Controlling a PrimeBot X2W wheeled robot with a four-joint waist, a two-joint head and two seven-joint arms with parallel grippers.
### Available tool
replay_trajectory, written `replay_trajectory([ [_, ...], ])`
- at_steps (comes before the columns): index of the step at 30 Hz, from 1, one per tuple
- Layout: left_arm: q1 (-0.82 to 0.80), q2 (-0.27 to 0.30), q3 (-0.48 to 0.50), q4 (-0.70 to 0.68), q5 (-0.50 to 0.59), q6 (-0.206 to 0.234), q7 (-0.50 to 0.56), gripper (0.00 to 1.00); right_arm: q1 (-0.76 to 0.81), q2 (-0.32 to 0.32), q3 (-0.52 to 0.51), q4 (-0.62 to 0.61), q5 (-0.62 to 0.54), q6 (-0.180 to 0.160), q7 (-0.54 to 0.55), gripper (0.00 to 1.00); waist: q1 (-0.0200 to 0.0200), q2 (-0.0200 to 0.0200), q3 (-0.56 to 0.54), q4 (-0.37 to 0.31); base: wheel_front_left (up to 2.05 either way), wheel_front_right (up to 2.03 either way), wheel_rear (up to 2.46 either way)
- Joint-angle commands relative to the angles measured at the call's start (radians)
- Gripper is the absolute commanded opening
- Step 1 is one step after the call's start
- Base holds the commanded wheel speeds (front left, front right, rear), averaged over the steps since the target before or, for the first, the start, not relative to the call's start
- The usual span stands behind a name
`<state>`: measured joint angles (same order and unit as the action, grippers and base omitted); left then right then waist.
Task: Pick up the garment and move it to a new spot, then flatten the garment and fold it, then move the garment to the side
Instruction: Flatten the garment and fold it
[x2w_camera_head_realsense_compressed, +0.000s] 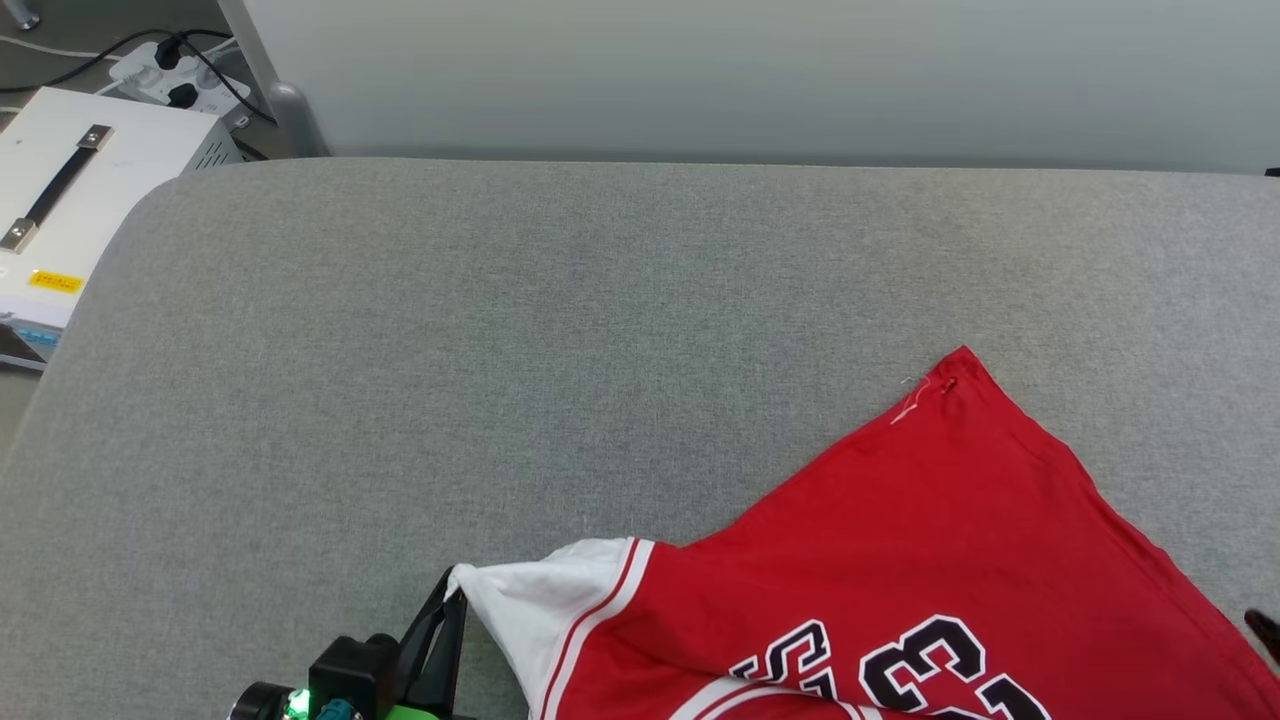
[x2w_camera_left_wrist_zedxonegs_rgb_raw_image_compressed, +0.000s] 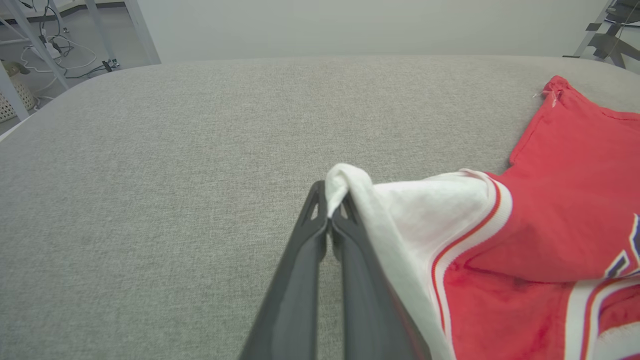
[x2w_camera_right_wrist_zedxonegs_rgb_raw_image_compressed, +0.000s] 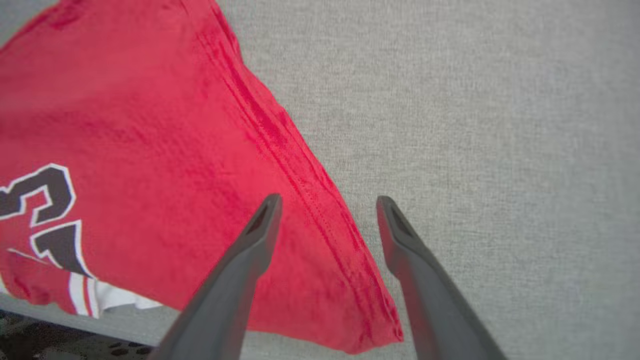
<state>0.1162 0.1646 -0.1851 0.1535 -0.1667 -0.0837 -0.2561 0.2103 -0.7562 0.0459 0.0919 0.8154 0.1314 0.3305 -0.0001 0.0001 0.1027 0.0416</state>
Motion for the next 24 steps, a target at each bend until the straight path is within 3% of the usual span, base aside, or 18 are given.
replay_trajectory([
  [1, -0.011, 0.005, 0.001, -0.001, 0.006, -0.002, -0.006, 0.00, -0.031, 0.000, -0.022, -0.042, -0.005, -0.001, -0.002, 1.00, 0.0001, -0.0001, 0.003, 0.002, 0.00, 0.00, 0.00],
  [6, -0.025, 0.004, -0.005, -0.014, 0.014, -0.004, -0.006, 0.00, -0.109, -0.015, -0.074, -0.205, -0.042, -0.001, 0.057, 1.00, 0.0001, -0.0001, 0.023, 0.018, 0.00, 0.00, 0.00],
  [11, -0.051, 0.003, -0.015, -0.028, 0.024, -0.007, -0.006, 0.00, -0.253, -0.046, -0.014, -0.272, -0.072, -0.001, 0.161, 1.00, 0.0001, -0.0001, 0.058, 0.045, 0.00, 0.00, 0.00],
  [19, -0.102, -0.015, -0.040, -0.046, 0.038, -0.013, -0.006, 0.00, -0.529, -0.093, 0.222, -0.187, -0.073, -0.001, 0.354, 1.00, 0.0001, -0.0001, 0.121, 0.096, 0.00, 0.00, 0.00],
  [24, -0.131, -0.029, -0.050, -0.056, 0.044, -0.016, -0.006, 0.00, -0.696, -0.079, 0.365, -0.059, -0.079, -0.001, 0.421, 1.00, 0.0001, -0.0001, 0.162, 0.123, 0.00, 0.00, 0.00],
])
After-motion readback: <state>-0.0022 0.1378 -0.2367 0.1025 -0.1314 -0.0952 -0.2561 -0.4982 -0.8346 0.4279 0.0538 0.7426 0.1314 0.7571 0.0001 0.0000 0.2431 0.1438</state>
